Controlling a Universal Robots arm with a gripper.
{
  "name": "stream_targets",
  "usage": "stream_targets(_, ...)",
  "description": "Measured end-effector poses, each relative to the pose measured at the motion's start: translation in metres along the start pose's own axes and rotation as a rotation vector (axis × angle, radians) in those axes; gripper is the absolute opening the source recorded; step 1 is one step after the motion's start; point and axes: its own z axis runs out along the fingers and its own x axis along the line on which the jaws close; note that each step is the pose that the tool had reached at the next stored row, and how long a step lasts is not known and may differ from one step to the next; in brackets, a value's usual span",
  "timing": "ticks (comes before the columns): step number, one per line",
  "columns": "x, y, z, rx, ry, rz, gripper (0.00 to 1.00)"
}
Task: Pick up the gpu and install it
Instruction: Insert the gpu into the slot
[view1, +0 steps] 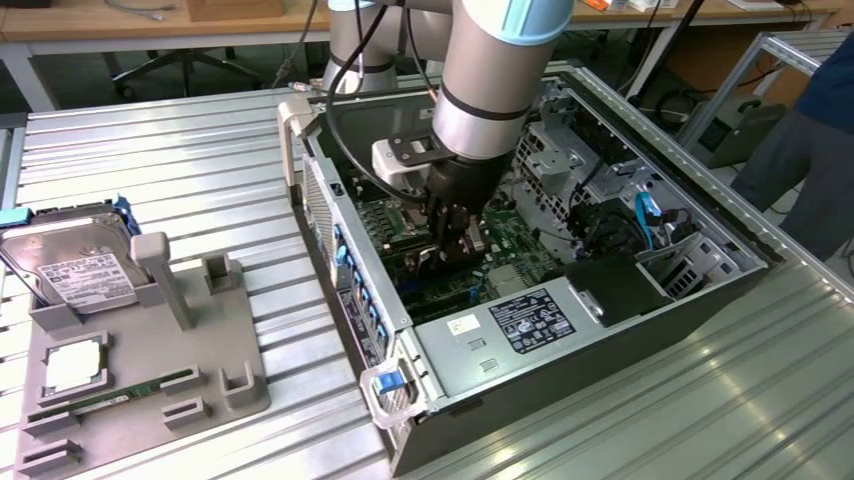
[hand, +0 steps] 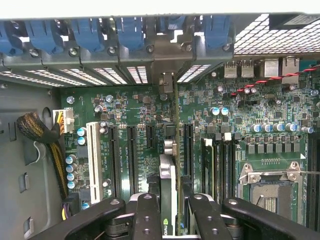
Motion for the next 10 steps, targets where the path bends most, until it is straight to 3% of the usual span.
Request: stream_targets(10,0.0001,0.0,0.0022,0.0,0.0,0.0,0.27)
